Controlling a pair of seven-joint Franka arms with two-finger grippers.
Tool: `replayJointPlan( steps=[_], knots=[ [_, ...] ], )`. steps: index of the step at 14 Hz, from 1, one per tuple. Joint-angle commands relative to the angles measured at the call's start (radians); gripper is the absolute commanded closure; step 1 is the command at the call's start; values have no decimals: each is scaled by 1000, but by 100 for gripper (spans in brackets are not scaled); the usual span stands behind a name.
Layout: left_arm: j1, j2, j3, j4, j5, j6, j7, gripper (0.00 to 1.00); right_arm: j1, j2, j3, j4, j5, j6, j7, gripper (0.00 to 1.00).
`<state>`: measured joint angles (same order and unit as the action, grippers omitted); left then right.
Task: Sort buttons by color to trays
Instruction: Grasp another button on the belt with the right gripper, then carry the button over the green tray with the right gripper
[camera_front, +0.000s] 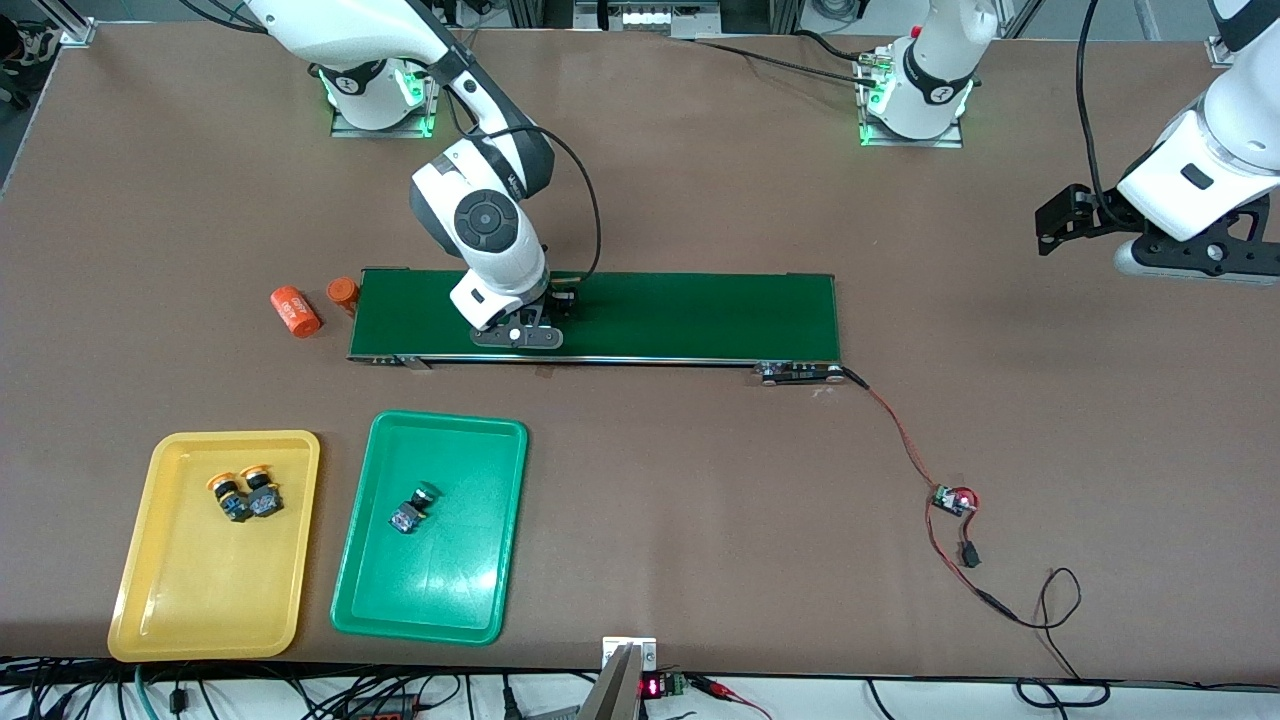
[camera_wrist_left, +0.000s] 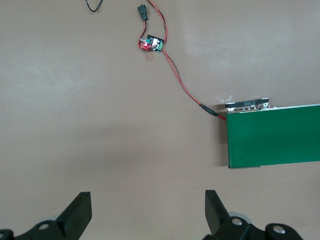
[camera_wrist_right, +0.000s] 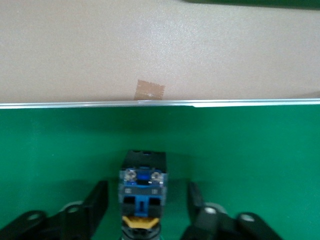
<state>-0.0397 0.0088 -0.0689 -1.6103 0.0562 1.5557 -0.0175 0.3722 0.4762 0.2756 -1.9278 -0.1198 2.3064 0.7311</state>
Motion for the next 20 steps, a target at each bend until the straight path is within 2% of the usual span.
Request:
replayJointPlan(
  steps=[1,3,5,7,10,13,15,17,20],
  knots=[
    [-2,2,-3,24,1,-23,-6,0,-6,-1,7,-2,-5,8,-21,74],
    [-2,2,-3,24,1,-22,-6,0,-12,-5,7,7,-5,1,-27,85],
    [-2,3,-3,24,1,-22,-6,0,-33,-36,-4,64,-3,-65,-102,85],
    [-2,3,-3,26,1,-22,-6,0,-50,-41,-18,194,2,-192,-171,85],
    [-2,3,-3,26,1,-22,-6,0,-56,-28,-81,318,0,-219,-255,85],
    [-2,3,-3,27,1,-22,-6,0,-90,91,-148,471,0,-168,-350,85],
    [-2,3,-2,27,1,-22,-6,0,-122,188,-167,550,5,-54,-401,84],
    [-2,5,-2,27,1,-22,-6,0,-138,232,-164,556,9,63,-401,84],
    [-2,5,-2,29,1,-22,-4,0,-142,271,-164,561,9,149,-401,83]
  ],
)
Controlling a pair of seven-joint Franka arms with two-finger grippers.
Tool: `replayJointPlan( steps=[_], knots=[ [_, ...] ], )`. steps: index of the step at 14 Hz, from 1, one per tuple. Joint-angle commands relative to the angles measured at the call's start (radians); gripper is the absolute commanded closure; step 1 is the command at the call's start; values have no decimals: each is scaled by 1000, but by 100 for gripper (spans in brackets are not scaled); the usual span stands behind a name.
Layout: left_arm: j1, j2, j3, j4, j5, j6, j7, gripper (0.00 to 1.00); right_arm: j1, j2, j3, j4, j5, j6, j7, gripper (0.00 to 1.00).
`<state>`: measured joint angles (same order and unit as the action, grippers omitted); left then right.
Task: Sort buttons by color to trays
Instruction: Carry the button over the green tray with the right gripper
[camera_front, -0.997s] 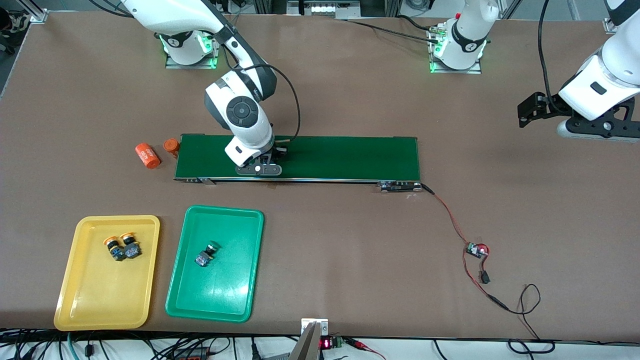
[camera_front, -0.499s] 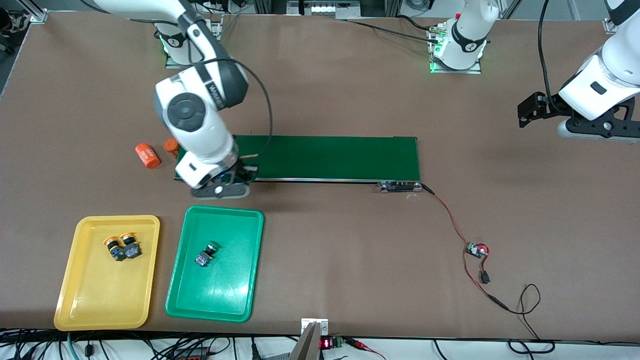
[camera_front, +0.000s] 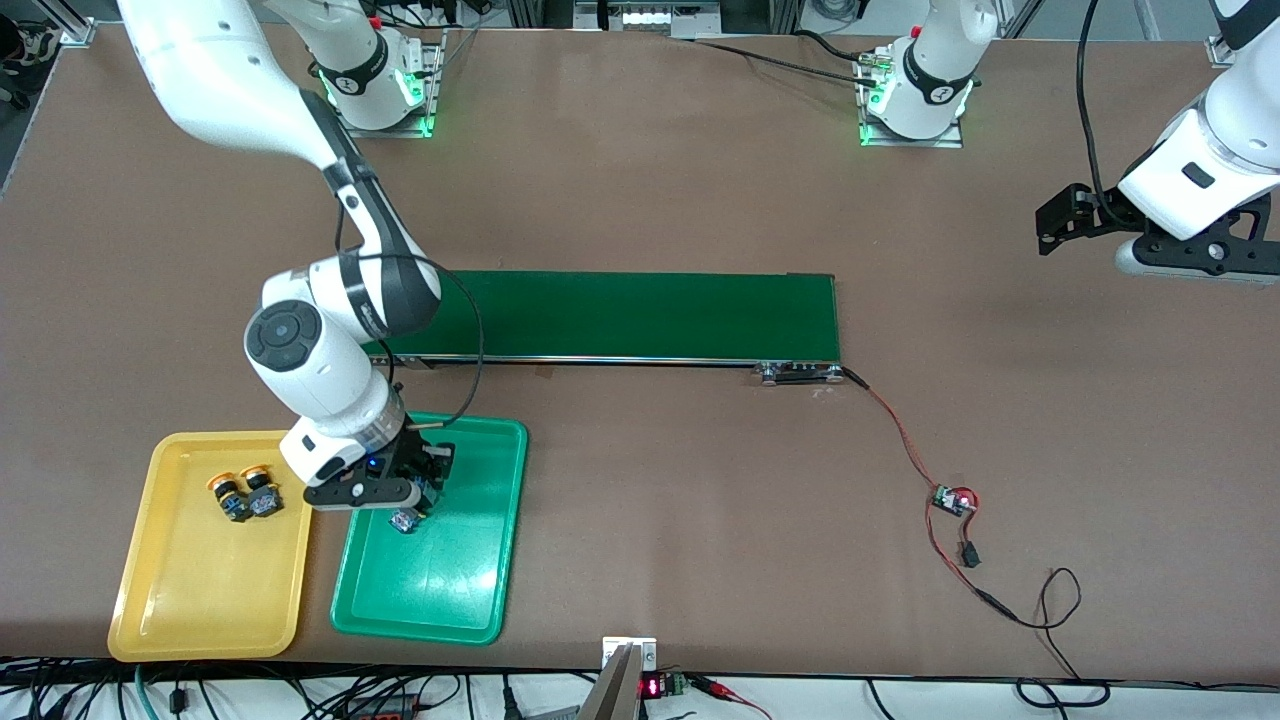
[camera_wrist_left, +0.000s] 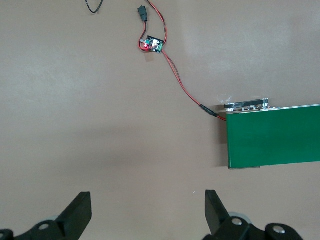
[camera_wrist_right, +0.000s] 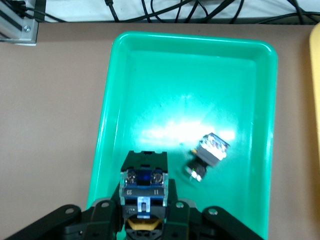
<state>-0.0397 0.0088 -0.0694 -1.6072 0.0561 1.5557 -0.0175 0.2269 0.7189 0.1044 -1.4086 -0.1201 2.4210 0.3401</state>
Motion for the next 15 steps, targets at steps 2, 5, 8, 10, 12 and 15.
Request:
replayJointPlan(
  steps=[2,5,8,10,12,15],
  knots=[
    [-2,5,-1,26,1,-23,-5,0,9,69,9,42,10,142,-9,79],
    [-2,5,-1,26,1,-25,-5,0,14,109,8,40,10,239,-7,79],
    [-2,5,-1,26,1,-23,-4,0,19,116,8,40,8,240,-7,78],
    [-2,5,-1,26,1,-23,-4,0,23,119,8,39,8,240,-6,52],
    [-2,5,-1,26,1,-23,-4,0,23,120,6,36,7,242,-7,20],
    [-3,5,-1,26,1,-22,-4,0,34,126,6,30,7,266,-9,0]
  ],
)
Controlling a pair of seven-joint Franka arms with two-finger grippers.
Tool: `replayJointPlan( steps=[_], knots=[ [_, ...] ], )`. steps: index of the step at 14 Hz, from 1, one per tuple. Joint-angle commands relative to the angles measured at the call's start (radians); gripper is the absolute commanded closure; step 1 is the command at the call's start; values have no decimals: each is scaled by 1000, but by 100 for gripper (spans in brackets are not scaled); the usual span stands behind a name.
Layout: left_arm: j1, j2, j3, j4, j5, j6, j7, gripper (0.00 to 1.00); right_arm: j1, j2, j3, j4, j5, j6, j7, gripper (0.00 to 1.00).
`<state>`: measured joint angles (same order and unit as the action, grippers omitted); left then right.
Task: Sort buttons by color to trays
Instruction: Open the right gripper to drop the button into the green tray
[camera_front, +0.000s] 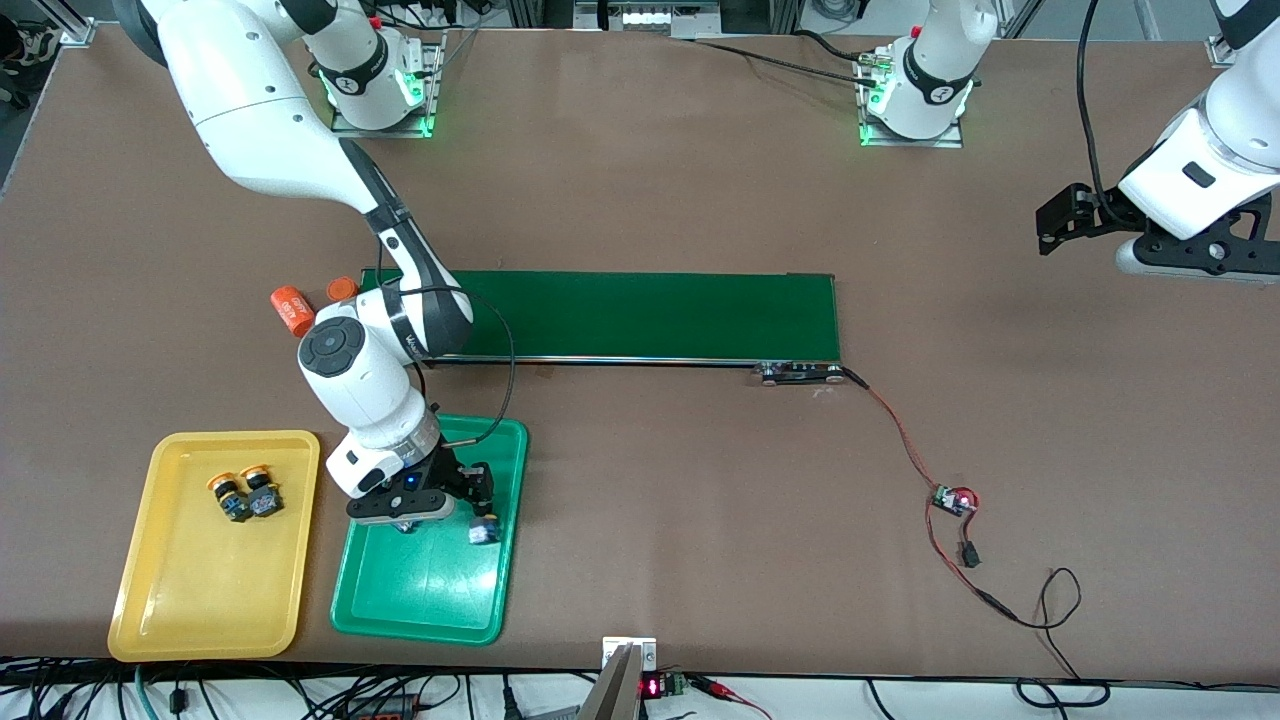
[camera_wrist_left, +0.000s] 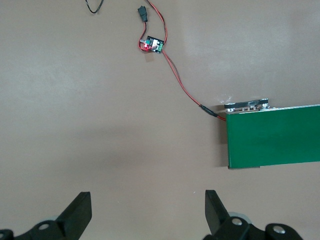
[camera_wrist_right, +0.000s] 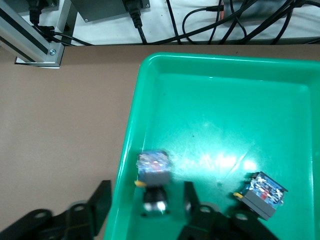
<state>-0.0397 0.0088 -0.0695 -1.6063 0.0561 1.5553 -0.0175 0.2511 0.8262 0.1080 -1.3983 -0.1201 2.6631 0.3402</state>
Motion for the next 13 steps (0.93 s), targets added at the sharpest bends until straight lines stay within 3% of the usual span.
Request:
replayJointPlan(
  steps=[1,4,7,13],
  knots=[
    [-3,5,-1,25,1,-21,-4,0,11,14,1,18,7,24,-12,0],
    [-3,6,-3,25,2,-21,-4,0,10,-10,-16,6,4,12,-16,0],
    [-3,7,-1,25,2,-20,-4,0,7,-103,-31,-66,2,-18,-16,0],
    [-3,8,-1,25,1,-17,-5,0,-39,-340,-30,-94,0,-466,-73,0]
  ],
)
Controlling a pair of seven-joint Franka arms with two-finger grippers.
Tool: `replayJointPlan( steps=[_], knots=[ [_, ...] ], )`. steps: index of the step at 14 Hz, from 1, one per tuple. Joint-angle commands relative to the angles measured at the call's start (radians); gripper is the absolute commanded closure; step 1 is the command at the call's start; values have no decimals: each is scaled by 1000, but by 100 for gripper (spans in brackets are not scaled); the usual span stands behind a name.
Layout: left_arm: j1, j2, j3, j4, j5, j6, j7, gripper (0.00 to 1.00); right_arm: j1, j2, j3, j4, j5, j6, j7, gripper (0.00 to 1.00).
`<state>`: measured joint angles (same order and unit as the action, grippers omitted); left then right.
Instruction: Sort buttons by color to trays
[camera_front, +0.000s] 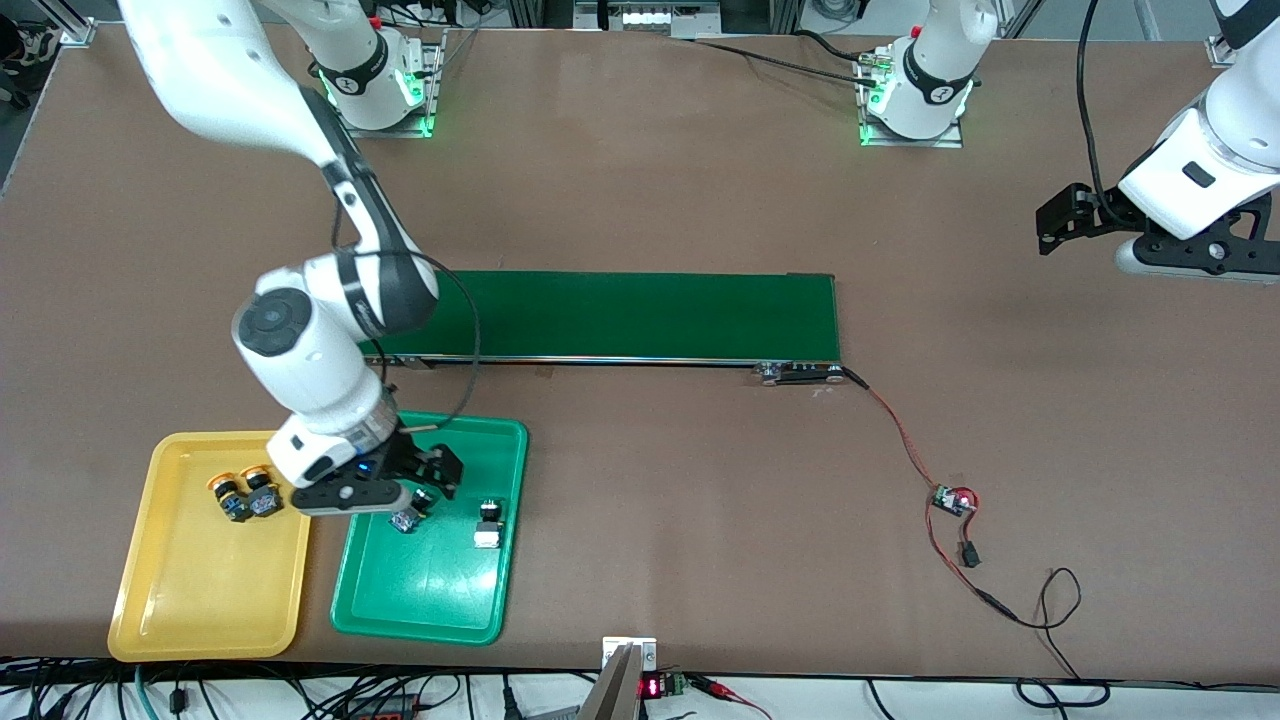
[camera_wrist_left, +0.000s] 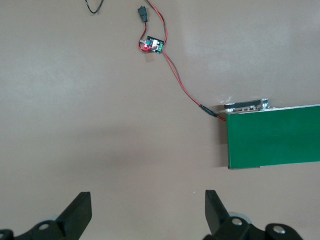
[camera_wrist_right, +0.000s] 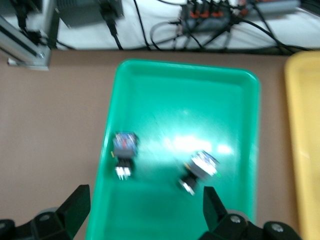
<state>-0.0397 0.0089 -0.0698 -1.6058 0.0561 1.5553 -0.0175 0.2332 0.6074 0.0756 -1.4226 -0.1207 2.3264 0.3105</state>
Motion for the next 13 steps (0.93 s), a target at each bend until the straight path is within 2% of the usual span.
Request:
replayJointPlan(
  steps=[1,5,10,13],
  knots=[
    [-2,8,-1,24,2,-17,-4,0,-35,-165,3,-71,3,-203,-66,0],
    [-3,8,-1,24,2,-17,-4,0,-144,-340,1,-108,4,-459,-235,0],
    [-3,8,-1,24,2,-17,-4,0,-270,-509,3,-136,7,-653,-367,0],
    [-3,8,-1,24,2,-17,-4,0,-296,-555,3,-139,3,-708,-419,0]
  ],
)
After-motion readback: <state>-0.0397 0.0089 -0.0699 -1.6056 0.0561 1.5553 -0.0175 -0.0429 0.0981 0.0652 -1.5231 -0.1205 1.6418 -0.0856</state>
